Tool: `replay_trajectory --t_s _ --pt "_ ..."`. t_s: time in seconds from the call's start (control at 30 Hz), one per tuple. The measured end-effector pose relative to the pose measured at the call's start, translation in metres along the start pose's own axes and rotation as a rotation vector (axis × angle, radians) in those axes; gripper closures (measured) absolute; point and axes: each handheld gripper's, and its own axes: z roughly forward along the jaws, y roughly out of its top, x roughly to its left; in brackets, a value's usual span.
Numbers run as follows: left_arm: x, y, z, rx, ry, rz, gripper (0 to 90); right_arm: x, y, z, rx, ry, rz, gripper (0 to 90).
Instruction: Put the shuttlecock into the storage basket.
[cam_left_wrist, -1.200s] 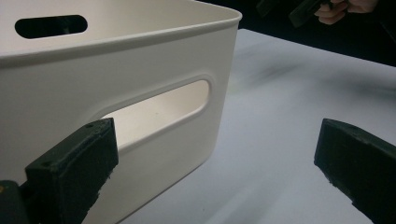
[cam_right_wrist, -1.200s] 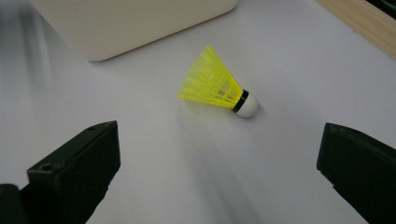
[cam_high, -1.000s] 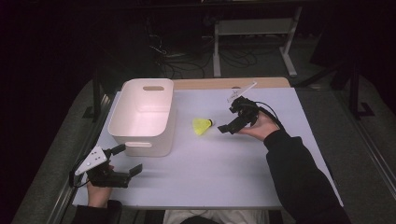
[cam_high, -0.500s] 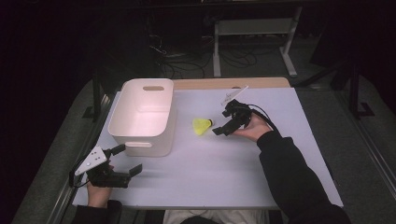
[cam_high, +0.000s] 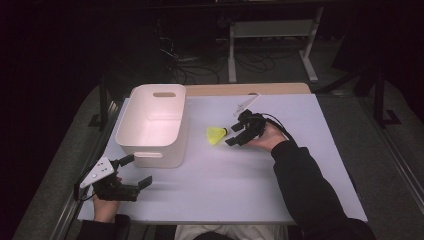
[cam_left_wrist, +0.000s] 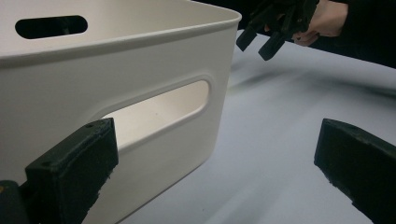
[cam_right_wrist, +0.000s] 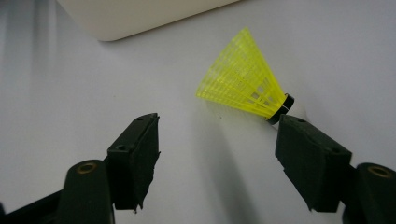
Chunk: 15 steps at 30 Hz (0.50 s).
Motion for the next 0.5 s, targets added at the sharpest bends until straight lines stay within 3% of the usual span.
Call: replay_trajectory --t_s 0.27,0.5 --pt "0.0001 0.0 -0.0001 0.0 0.0 0.001 0.0 -0.0041 -0.0024 0.0056 0.011 0.01 -0.004 42.7" --pt "0.0 0.0 -0.0004 -0.002 0.003 0.0 0.0 -0.0047 -0.0028 0.0101 0.018 0.016 -0.025 60.1"
